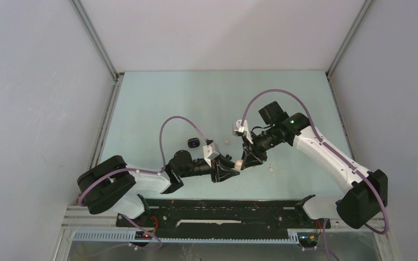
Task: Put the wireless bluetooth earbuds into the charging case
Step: Open the charging case.
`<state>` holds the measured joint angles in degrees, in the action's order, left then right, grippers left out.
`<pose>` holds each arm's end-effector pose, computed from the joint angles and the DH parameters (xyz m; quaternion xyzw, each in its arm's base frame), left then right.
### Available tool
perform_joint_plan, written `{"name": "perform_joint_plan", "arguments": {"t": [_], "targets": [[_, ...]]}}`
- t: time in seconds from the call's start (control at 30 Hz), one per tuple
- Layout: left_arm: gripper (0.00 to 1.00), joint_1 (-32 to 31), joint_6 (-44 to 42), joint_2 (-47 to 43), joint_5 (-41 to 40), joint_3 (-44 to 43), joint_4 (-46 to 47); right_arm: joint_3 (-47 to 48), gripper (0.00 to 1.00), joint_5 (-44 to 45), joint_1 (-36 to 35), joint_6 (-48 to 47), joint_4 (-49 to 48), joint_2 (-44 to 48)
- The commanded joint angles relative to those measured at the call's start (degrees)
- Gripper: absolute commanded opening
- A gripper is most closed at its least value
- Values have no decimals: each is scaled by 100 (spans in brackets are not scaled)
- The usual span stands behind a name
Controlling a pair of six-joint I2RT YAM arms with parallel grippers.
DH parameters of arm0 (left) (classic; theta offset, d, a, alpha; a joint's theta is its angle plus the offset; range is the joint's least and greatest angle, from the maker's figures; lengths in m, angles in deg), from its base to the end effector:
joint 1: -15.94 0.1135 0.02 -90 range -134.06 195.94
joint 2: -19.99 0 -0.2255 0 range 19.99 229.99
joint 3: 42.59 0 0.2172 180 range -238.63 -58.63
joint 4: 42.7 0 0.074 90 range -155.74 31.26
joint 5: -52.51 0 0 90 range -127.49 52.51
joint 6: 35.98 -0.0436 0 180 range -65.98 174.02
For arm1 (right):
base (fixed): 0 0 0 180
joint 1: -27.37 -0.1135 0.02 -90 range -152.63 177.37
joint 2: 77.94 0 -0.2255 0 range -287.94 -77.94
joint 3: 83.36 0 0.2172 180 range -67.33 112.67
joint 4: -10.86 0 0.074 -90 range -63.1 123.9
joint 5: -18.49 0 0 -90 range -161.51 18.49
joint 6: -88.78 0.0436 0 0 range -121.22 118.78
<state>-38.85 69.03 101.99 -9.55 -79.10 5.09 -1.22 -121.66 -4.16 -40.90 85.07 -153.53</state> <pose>0.1294 -0.2187 0.1864 0.3924 0.5729 -0.5376 0.4783 0.1687 0.1427 0.2624 -0.5841 0.6747 0.4023 0.2046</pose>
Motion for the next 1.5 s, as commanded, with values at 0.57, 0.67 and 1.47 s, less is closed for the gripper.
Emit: {"name": "perform_joint_plan", "arguments": {"t": [0.57, 0.67, 1.47], "targets": [[39, -24, 609, 389, 352, -240, 1018, 179, 20, -197, -75, 2, -63, 19], [38, -24, 651, 442, 380, -302, 1040, 147, 19, -198, -89, 13, -86, 22], [0, -50, 446, 529, 387, -39, 1521, 200, 48, -982, 688, 1131, -558, -199]]}}
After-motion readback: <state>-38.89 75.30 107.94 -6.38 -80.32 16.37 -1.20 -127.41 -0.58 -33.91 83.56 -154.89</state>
